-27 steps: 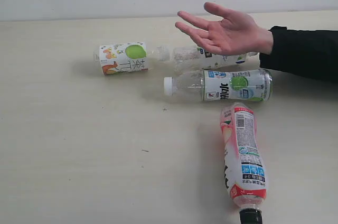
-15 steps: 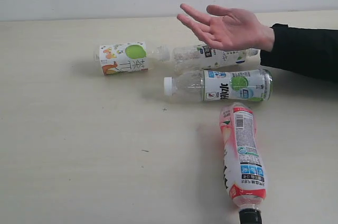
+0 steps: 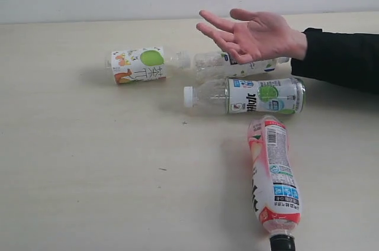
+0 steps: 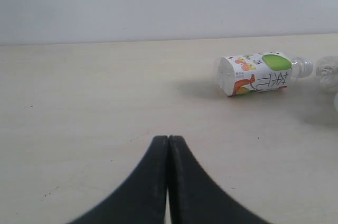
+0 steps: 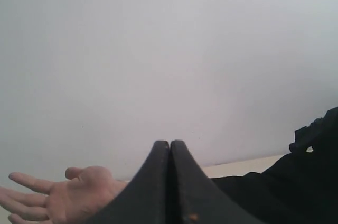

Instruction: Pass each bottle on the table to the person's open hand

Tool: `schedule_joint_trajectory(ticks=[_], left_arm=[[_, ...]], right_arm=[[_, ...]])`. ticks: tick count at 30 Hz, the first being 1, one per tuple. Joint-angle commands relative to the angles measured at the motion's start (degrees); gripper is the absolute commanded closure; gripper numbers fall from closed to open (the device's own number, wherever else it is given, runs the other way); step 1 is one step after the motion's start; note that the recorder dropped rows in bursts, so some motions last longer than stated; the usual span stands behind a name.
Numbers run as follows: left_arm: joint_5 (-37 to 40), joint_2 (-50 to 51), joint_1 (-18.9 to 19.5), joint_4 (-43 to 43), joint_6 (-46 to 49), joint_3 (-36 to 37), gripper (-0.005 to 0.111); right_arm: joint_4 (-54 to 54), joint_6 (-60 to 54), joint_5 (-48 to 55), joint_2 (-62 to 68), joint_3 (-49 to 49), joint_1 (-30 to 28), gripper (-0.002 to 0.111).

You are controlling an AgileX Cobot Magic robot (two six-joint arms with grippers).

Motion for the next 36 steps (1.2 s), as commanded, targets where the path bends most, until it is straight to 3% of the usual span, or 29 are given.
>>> schedule_joint_trajectory(ticks=[1,4,6,12,17,25,33,36], left_arm=[[-0.19,-0.27,0.09,-0.20,-0.14,0.18,0.104],[-0.19,-0.27,0.09,-0.20,-0.14,0.18,0.104],[-0.19,-0.27,0.09,-0.20,-0.14,0.18,0.104],[-0.19,-0.27,0.09,-0.20,-0.14,0.18,0.104],[-0.19,-0.27,0.09,-0.20,-0.14,0.18,0.104],[-0.19,-0.27,0.09,-0.20,-0.14,0.18,0.104],[-0.19,-0.27,0.09,-0.20,-0.14,0.18,0.104],[-0.19,-0.27,0.09,-0.20,-0.14,0.18,0.104]], right_arm=[[4.89,7.70,-4.50,-0.35,0.25,-0.32,0.108],[12.98,11.46,-13.38,-0.35,0.25,-0.32,0.108],[17.10,11.44,-12.93,-0.35,-0.05,-0.32,0.108],[13.32,9.54,5.87,4.75,-13.81,-0.32,0.108],[12.59,-0.63,22.51,16.42,-26.31,-0.32,0.108],[33.95,-32.20,48.88,40.14,-40.79,-0.32,0.108],[43.06,-40.32,62.80,59.78,-45.32,-0.32,0.108],[40.97,-40.47,63.89,63.90,-45.32,1.95,0.108]])
